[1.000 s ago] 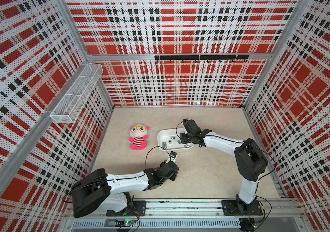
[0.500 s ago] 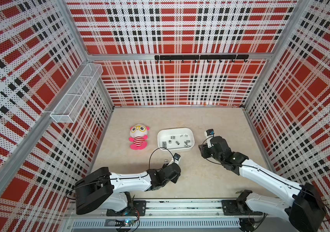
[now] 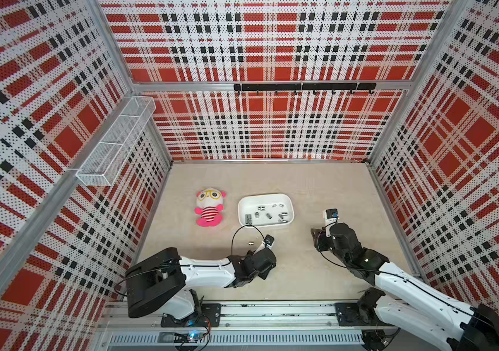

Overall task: Put the socket on the desktop into the storage box
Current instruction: Pick up the socket head from the center of the board.

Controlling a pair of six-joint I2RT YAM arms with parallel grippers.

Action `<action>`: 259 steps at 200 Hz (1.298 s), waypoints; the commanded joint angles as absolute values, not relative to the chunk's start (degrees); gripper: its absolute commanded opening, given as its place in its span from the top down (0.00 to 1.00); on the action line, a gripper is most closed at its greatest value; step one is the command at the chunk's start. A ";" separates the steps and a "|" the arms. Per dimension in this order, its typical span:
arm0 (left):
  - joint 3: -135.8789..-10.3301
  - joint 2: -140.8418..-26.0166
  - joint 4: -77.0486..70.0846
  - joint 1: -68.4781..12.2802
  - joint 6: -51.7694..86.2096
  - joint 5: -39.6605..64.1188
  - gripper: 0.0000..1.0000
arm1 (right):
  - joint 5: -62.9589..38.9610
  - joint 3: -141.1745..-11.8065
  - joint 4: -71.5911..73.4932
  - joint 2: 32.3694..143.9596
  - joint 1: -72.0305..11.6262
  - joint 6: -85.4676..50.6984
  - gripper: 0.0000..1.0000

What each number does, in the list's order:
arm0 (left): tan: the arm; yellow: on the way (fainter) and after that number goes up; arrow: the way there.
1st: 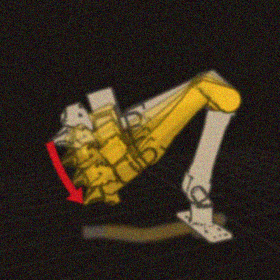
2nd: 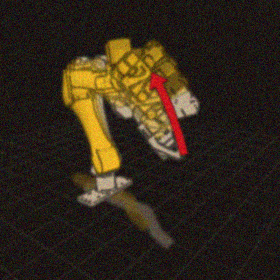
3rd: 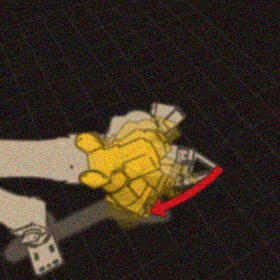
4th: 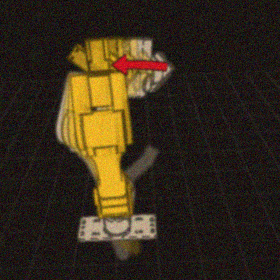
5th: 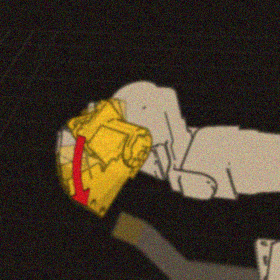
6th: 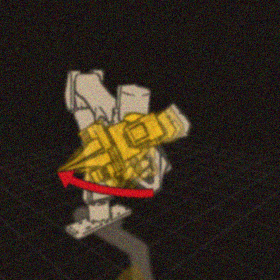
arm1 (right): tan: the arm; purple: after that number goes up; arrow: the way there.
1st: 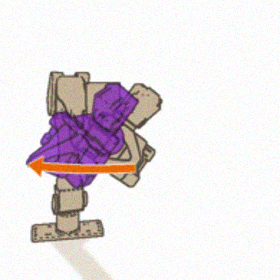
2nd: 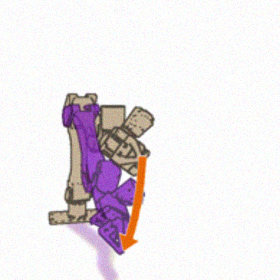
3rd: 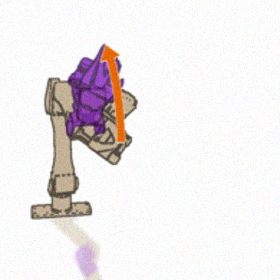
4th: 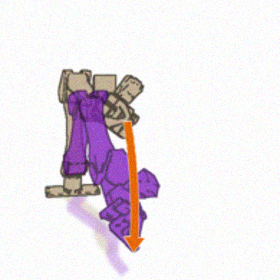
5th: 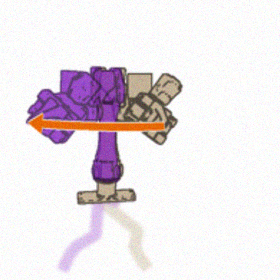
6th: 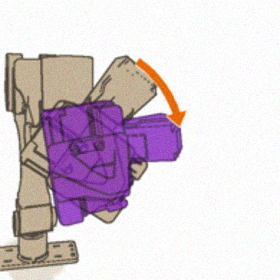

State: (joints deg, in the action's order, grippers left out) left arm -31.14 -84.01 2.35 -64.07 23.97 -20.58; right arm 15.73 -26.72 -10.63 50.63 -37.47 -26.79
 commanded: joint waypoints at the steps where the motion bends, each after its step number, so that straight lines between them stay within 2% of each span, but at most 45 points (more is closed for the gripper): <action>1: -32.52 -84.99 2.81 -64.15 23.76 -19.51 0.73 | 16.45 -26.58 -9.19 50.95 -37.18 -27.73 0.49; 109: -32.96 -86.49 3.43 -63.90 24.48 -20.25 0.76 | 16.57 -26.40 -9.05 51.19 -37.18 -27.87 0.49; 129: -33.29 -87.23 3.70 -63.86 24.61 -20.30 0.83 | 16.66 -26.42 -9.16 51.17 -37.19 -27.99 0.50; 185: -33.47 -87.36 3.89 -63.91 24.61 -20.13 0.90 | 16.55 -26.37 -9.05 51.11 -37.18 -27.95 0.50; 218: -33.49 -86.74 3.91 -63.91 24.57 -20.04 1.00 | 16.48 -26.54 -8.97 51.41 -37.20 -28.00 0.50; 259: -32.96 -83.91 3.29 -64.10 24.68 -20.30 1.00 | 16.52 -26.49 -8.96 51.34 -37.19 -27.91 0.50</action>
State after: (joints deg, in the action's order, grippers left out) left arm -32.51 -86.26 2.90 -64.05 24.21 -19.92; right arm 15.75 -26.72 -10.35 51.22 -37.47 -27.59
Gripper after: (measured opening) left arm 0.151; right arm 0.503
